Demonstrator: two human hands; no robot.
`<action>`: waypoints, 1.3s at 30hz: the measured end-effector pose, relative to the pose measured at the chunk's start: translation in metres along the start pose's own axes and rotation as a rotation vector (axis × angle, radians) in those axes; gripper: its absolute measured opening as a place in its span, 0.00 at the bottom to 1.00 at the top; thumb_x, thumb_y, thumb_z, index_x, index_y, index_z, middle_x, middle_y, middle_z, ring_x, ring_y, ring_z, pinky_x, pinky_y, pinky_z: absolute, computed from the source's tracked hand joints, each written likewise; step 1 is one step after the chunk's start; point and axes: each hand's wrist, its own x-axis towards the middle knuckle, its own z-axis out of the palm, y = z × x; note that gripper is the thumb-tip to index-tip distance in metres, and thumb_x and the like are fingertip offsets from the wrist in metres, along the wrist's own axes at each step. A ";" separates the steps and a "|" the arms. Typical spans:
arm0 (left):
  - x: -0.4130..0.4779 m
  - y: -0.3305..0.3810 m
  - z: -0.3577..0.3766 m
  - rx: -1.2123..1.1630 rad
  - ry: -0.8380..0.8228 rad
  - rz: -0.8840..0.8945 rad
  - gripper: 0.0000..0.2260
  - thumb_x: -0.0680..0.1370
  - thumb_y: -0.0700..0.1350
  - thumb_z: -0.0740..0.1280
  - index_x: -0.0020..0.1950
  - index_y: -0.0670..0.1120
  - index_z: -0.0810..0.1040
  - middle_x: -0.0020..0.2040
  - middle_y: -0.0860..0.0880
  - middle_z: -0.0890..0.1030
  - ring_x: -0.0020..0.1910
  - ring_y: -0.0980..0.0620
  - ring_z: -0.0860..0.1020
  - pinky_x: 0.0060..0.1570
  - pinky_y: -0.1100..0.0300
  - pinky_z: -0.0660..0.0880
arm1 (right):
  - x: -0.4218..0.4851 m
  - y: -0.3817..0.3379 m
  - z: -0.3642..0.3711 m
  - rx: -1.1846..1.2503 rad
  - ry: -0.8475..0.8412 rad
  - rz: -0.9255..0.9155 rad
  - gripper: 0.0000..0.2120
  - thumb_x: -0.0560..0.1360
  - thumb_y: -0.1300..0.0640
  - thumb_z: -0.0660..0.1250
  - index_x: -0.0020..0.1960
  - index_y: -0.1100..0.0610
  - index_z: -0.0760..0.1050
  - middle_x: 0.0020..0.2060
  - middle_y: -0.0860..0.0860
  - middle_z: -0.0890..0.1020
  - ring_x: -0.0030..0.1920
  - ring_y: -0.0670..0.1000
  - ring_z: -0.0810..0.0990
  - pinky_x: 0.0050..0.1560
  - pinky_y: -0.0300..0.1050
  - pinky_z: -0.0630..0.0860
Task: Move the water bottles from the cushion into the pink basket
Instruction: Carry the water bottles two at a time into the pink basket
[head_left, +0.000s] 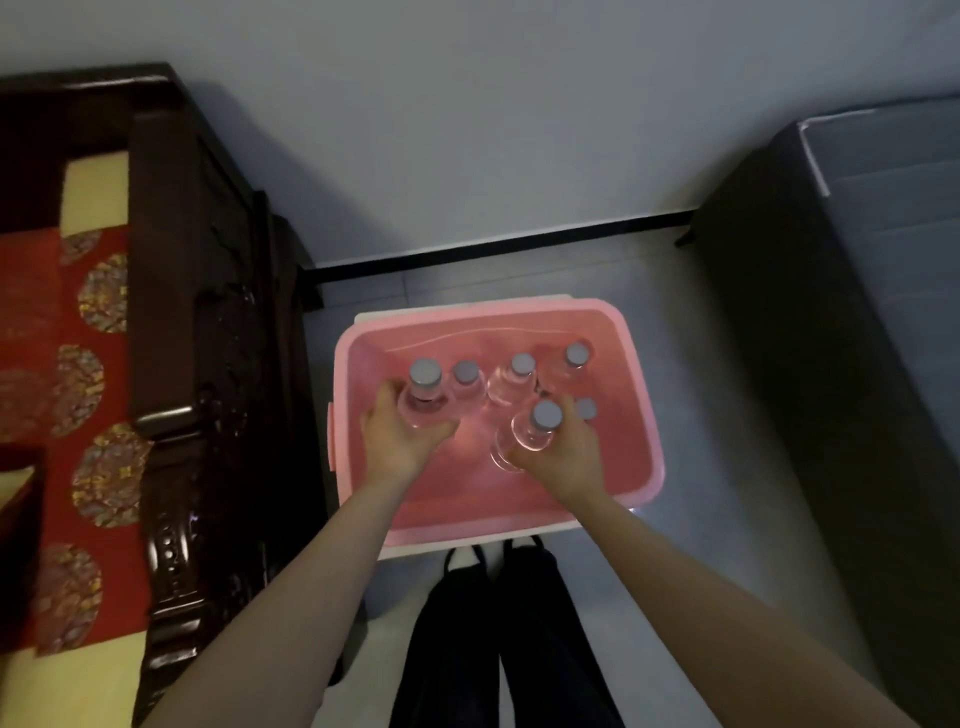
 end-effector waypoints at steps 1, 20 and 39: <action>0.005 -0.007 0.005 0.010 0.016 -0.038 0.29 0.59 0.47 0.79 0.54 0.52 0.68 0.53 0.52 0.78 0.56 0.46 0.75 0.54 0.51 0.75 | 0.008 0.007 0.008 -0.013 -0.018 0.001 0.25 0.58 0.50 0.79 0.49 0.46 0.69 0.42 0.43 0.82 0.41 0.45 0.81 0.39 0.40 0.76; 0.074 -0.038 0.053 -0.029 0.206 -0.156 0.32 0.62 0.42 0.79 0.63 0.44 0.71 0.54 0.48 0.82 0.50 0.49 0.80 0.51 0.62 0.72 | 0.068 0.050 0.047 -0.123 -0.138 -0.039 0.26 0.63 0.66 0.74 0.59 0.57 0.72 0.49 0.51 0.79 0.46 0.51 0.77 0.39 0.30 0.66; 0.067 -0.019 0.022 0.126 0.099 0.214 0.09 0.69 0.40 0.74 0.47 0.44 0.79 0.48 0.47 0.81 0.50 0.46 0.77 0.54 0.49 0.74 | 0.066 0.026 0.018 -0.463 -0.138 -0.363 0.10 0.65 0.67 0.69 0.46 0.60 0.78 0.46 0.52 0.78 0.49 0.55 0.75 0.40 0.47 0.72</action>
